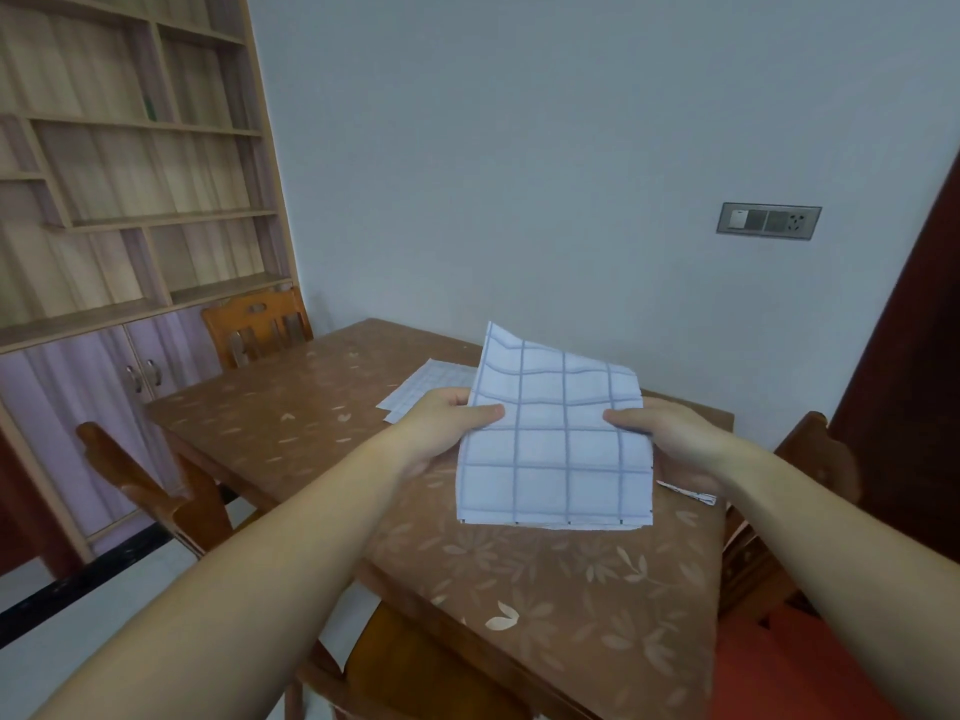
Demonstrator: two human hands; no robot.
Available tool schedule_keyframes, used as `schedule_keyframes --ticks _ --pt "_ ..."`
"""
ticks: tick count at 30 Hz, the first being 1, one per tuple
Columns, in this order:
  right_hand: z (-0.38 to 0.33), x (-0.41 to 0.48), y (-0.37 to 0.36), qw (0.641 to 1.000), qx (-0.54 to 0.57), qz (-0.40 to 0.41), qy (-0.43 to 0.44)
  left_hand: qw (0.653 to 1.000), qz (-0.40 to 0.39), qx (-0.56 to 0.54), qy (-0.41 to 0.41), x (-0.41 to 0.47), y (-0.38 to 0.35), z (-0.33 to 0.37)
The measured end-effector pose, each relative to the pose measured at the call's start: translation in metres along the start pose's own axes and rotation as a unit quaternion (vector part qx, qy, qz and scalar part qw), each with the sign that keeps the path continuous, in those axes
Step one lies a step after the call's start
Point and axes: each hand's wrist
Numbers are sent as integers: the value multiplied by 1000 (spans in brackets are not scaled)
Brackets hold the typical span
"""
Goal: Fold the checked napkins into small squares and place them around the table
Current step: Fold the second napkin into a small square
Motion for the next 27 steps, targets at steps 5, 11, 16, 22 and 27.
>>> schedule_keyframes --ticks 5,11,16,22,27 --pt "-2 -1 15 996 70 -37 -42 997 -59 -53 5 -3 9 4" --pt "-11 -6 19 993 76 -88 7 991 -44 -122 12 3 10 3" --pt "-20 -3 25 996 8 -83 29 987 -4 -161 23 6 7 5" --pt "-22 2 29 996 -46 -52 52 982 -45 -139 120 4 12 8" --pt "-21 0 35 989 -111 -98 30 997 -12 -55 48 0 4 10"
Point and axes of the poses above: each hand's wrist, its own x-axis towards the middle knuckle, its own y-axis out of the back of the hand, z = x × y, and after that the axes turned 6 degrees about z, right-handed
